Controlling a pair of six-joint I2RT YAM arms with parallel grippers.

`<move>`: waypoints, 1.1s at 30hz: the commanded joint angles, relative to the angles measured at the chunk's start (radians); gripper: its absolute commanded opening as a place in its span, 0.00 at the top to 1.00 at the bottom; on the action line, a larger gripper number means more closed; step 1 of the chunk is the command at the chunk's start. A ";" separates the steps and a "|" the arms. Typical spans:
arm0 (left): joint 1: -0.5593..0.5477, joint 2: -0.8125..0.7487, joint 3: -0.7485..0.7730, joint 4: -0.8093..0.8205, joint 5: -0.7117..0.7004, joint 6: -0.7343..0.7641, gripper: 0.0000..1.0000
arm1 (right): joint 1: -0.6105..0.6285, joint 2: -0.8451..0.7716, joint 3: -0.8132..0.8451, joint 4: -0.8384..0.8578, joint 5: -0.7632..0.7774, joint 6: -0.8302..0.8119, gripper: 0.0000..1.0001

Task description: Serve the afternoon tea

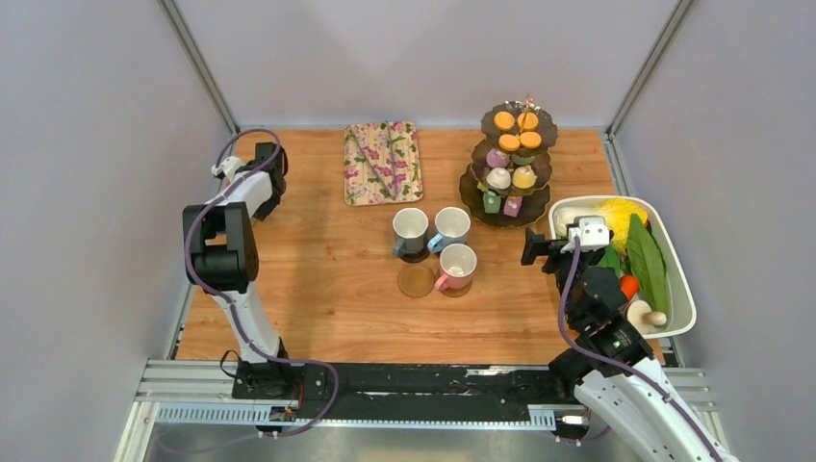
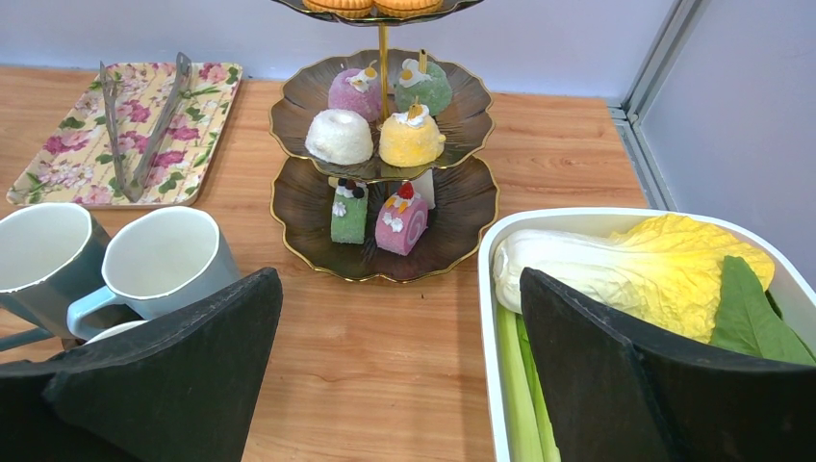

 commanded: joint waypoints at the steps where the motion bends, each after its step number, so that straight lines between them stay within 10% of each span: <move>1: 0.007 -0.088 -0.047 -0.005 0.015 0.078 0.64 | -0.005 -0.014 -0.001 0.041 0.000 0.000 0.00; 11: 0.000 -0.313 -0.181 0.022 0.158 0.302 0.99 | -0.005 -0.042 -0.001 0.043 -0.009 0.003 0.00; 33: -0.274 -1.060 -0.569 0.028 0.810 0.795 0.98 | -0.004 -0.029 0.000 0.040 0.016 0.000 0.00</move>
